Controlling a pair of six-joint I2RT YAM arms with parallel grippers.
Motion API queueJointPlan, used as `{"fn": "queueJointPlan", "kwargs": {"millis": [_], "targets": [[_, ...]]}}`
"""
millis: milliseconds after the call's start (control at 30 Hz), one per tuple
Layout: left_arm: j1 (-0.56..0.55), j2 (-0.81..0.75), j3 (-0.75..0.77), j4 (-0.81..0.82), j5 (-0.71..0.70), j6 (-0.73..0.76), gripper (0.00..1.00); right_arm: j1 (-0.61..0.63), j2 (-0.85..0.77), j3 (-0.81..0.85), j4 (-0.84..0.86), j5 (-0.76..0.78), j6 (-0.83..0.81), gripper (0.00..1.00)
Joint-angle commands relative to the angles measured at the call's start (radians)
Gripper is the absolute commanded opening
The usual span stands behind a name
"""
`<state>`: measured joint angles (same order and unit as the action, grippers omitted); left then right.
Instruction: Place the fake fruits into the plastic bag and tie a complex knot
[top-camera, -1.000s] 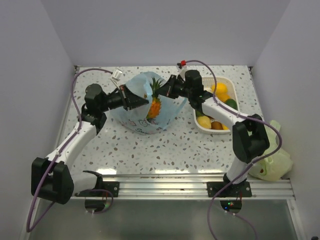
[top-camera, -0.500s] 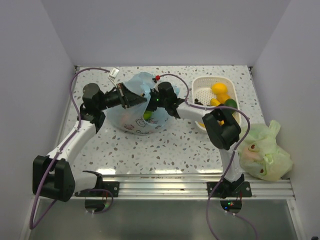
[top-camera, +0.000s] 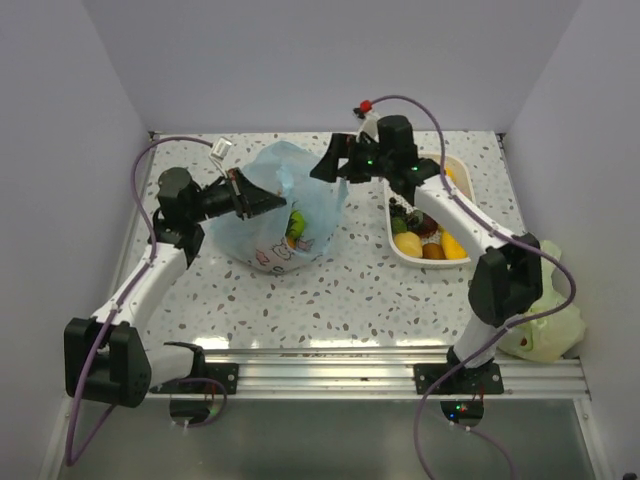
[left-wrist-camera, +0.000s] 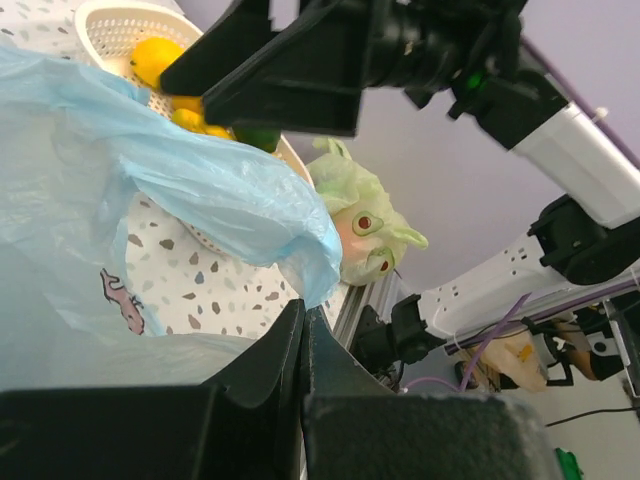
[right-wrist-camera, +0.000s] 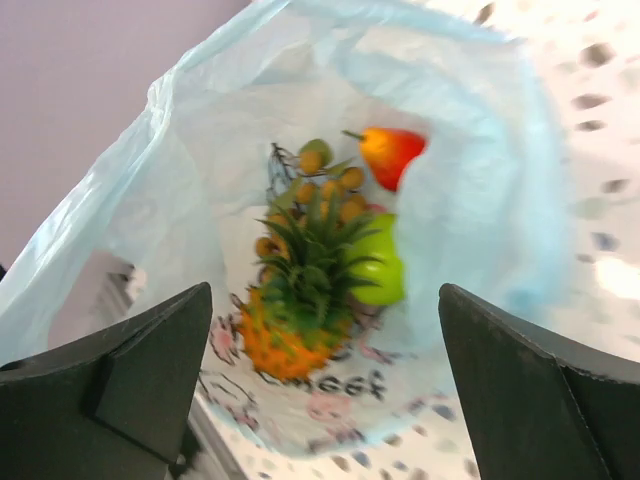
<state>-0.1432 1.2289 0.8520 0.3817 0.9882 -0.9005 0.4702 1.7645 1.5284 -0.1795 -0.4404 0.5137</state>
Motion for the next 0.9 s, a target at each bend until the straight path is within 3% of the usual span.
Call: {"fn": "queueJointPlan", "kwargs": {"millis": [0,233,333,433,633,867], "targets": [[0.008,-0.049,-0.01,-0.078,0.004,0.122,0.0,-0.091,-0.112,0.049,-0.309,-0.07,-0.271,0.99],[0.007,-0.091,-0.002,-0.245,-0.045,0.31,0.0,-0.269,-0.184,0.096,-0.816,0.061,-0.826,0.96],[0.007,-0.104,-0.013,-0.242,-0.051,0.315,0.0,-0.33,-0.209,0.034,-0.914,0.127,-0.929,0.92],[0.007,-0.108,-0.016,-0.241,-0.052,0.311,0.0,-0.349,-0.209,-0.026,-0.939,0.189,-0.957,0.83],[0.007,-0.117,-0.008,-0.244,-0.059,0.313,0.0,-0.351,-0.146,-0.123,-0.965,0.227,-0.908,0.81],[0.007,-0.123,-0.018,-0.245,-0.06,0.319,0.0,-0.351,-0.096,-0.203,-0.818,0.235,-0.818,0.82]]}}
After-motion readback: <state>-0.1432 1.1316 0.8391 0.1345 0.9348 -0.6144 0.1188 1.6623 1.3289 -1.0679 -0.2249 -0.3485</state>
